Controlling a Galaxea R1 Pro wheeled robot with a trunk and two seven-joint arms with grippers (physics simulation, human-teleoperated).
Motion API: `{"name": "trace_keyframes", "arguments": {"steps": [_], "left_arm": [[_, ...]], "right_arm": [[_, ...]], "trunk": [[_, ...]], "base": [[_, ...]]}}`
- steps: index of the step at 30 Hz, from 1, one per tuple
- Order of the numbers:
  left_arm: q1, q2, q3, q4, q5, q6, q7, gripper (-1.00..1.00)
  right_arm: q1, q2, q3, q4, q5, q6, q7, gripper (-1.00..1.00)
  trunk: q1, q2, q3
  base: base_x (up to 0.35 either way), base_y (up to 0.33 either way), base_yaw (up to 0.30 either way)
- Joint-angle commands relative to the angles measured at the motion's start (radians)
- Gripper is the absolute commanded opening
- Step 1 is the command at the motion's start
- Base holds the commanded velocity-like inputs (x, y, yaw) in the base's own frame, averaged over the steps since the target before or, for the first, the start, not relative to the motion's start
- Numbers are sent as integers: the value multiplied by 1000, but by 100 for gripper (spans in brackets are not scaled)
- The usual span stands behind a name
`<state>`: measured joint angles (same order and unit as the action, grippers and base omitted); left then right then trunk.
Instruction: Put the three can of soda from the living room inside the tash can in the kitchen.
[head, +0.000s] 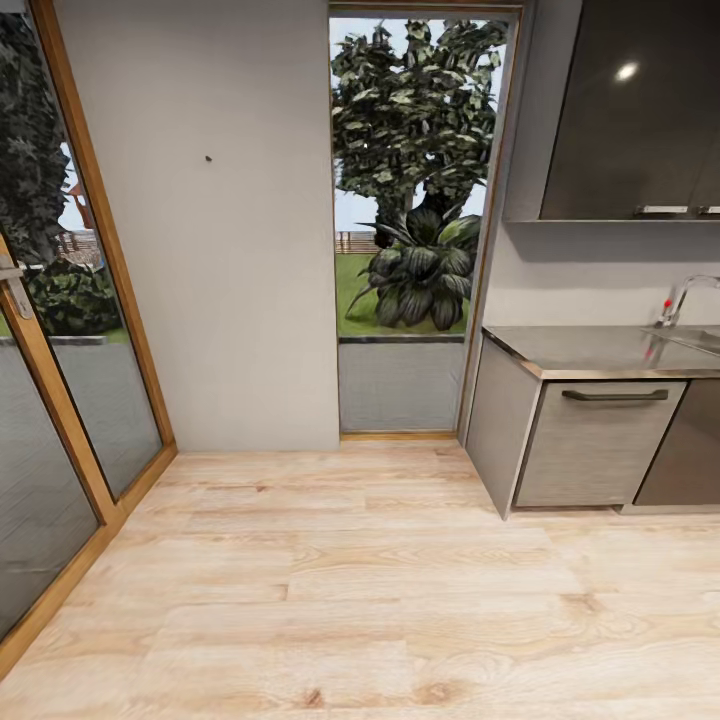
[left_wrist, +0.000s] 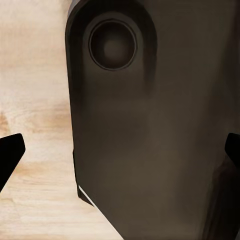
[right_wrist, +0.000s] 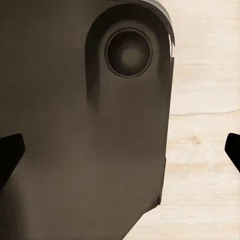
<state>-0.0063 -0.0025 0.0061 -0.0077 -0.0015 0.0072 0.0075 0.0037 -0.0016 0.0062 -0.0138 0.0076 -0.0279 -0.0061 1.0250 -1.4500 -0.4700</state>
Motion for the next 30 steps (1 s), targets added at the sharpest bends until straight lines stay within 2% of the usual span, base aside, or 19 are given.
{"name": "trace_keyframes", "arguments": {"steps": [1,6,9,13,16,17,20,24,27,30], "left_arm": [[0,0,0,0,0,0,0,100],[0,0,0,0,0,0,0,100],[-17,17,-2,-17,-1,-16,-17,100],[-40,20,-7,-40,-5,2,-40,100],[-58,24,-7,-57,-3,19,-56,100],[-166,25,-7,-1164,-3,41,-152,100],[-116,27,-6,-1246,-2,41,-156,100],[-64,28,-7,-1294,-2,29,-158,100],[-30,28,-7,-1306,-6,-10,-158,100],[-2,28,-7,-1301,-11,-77,-157,100]], "right_arm": [[0,0,0,0,0,0,0,100],[0,0,0,0,0,0,0,100],[-17,-17,17,-17,0,-17,17,100],[-40,-39,39,-40,1,-39,39,100],[-58,-47,56,-57,1,-56,56,100],[-287,-48,104,-787,1,-195,120,100],[-210,-51,104,-953,1,-177,123,100],[-86,-53,105,-1117,1,-159,124,100],[-4,-52,105,-1175,0,-157,125,100],[41,-53,104,-1189,-2,-158,125,100]], "trunk": [[0,0,0],[0,0,0],[0,0,0],[0,0,0],[0,0,0],[0,0,0],[0,0,0],[0,0,0],[0,0,0],[0,0,0]], "base": [[0,0,0],[0,0,0],[0,0,0],[0,0,0],[0,0,0],[0,0,0],[0,0,0],[0,0,0],[0,0,0],[0,0,0]]}}
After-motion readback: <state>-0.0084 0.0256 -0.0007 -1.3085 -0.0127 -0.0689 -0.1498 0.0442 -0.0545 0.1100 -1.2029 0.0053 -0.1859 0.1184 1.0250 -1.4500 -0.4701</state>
